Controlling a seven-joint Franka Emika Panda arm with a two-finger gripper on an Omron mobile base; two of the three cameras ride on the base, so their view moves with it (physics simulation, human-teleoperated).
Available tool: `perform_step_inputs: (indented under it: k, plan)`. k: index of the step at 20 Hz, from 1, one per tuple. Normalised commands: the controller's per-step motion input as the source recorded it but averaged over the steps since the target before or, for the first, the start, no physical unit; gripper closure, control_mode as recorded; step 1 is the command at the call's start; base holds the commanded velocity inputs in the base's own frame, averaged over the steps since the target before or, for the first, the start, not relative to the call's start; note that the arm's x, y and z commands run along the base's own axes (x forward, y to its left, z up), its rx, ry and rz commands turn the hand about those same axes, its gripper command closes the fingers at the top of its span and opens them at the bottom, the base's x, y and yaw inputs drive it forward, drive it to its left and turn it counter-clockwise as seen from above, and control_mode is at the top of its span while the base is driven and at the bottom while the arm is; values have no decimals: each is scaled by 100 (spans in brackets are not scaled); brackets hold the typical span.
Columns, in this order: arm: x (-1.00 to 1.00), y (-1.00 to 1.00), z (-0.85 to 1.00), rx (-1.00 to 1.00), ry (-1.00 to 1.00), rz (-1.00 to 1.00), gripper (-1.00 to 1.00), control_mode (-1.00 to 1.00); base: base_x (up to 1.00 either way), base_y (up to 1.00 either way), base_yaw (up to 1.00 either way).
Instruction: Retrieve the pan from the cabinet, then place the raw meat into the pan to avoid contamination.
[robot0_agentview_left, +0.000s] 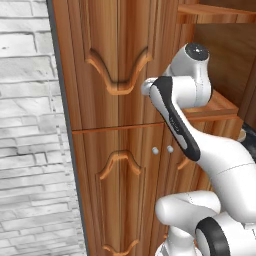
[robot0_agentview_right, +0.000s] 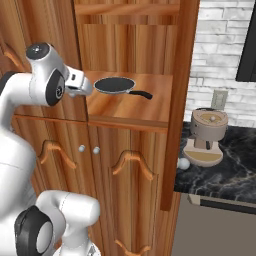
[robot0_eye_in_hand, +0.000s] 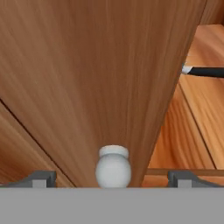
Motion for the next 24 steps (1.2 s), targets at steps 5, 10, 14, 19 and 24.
perform_step_inputs:
  k: [5,10,14,19,24]
  plan:
    - [23,0,-3,0,-2,0,-100,-100,0,0,0]
    - [9,0,-9,0,0,0,-100,-100,0,0,0]
    - [0,0,-15,0,0,0,-100,-100,0,0,0]
    - [0,0,-6,0,0,0,-100,-100,0,0,0]
    - [0,0,-1,0,0,0,100,-100,0,0,0]
